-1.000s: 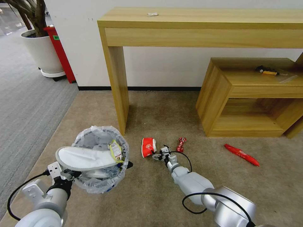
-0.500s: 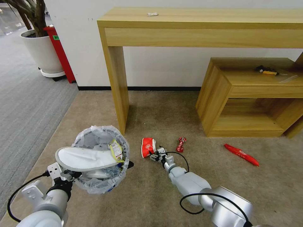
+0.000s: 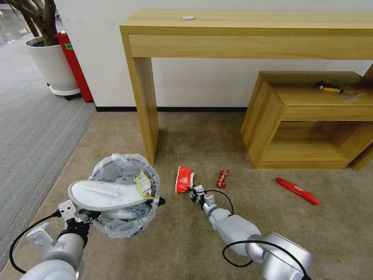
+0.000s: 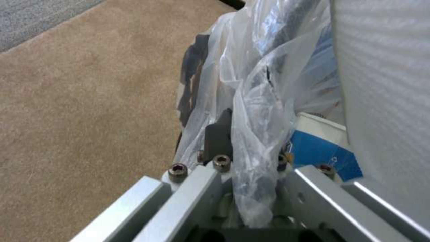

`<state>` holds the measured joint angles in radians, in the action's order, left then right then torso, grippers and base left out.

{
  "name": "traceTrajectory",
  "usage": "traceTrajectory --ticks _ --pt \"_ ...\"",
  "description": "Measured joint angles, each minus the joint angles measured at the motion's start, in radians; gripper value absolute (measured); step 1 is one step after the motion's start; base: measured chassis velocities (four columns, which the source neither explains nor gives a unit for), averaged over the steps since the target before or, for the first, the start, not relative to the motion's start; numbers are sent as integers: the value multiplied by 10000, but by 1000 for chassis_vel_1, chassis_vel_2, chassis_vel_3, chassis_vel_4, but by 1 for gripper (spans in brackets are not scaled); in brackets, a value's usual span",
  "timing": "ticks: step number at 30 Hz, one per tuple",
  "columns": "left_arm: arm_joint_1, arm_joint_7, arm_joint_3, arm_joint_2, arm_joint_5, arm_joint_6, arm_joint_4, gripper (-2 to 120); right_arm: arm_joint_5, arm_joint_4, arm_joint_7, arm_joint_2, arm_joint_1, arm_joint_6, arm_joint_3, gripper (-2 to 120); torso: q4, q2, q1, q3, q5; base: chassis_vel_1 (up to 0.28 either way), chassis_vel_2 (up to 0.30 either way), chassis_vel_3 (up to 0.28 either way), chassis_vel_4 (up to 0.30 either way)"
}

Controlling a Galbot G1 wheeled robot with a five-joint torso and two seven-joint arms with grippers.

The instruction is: Pick up the trash bin and place the garbage on the floor into it.

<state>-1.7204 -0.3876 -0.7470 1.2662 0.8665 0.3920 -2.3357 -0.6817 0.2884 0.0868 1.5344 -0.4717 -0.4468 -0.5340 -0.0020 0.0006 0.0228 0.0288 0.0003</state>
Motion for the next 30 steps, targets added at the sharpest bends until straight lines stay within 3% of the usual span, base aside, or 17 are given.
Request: traceTrajectory --ticks 6,13,22,30 --pt "128 1 58 85 -72 0 273 0 -159 402 257 -295 -117 -437 -134 0 0 0 0 0 1 0 0 0 0" --pt "232 -4 77 73 -193 20 651 0 -257 938 912 -803 -251 -1427 -280 0 1 0 1 1 2 0 0 0 0" --pt "235 -10 133 251 -569 66 1011 0 -156 3330 982 -2086 -594 -2316 -420 0 0 0 2 1 1 0 0 0 0" --pt "61 88 -139 128 -674 -4 1183 0 510 6121 171 -3524 -878 -2585 -101 0 0 0 1 1 1 0 0 0 0"
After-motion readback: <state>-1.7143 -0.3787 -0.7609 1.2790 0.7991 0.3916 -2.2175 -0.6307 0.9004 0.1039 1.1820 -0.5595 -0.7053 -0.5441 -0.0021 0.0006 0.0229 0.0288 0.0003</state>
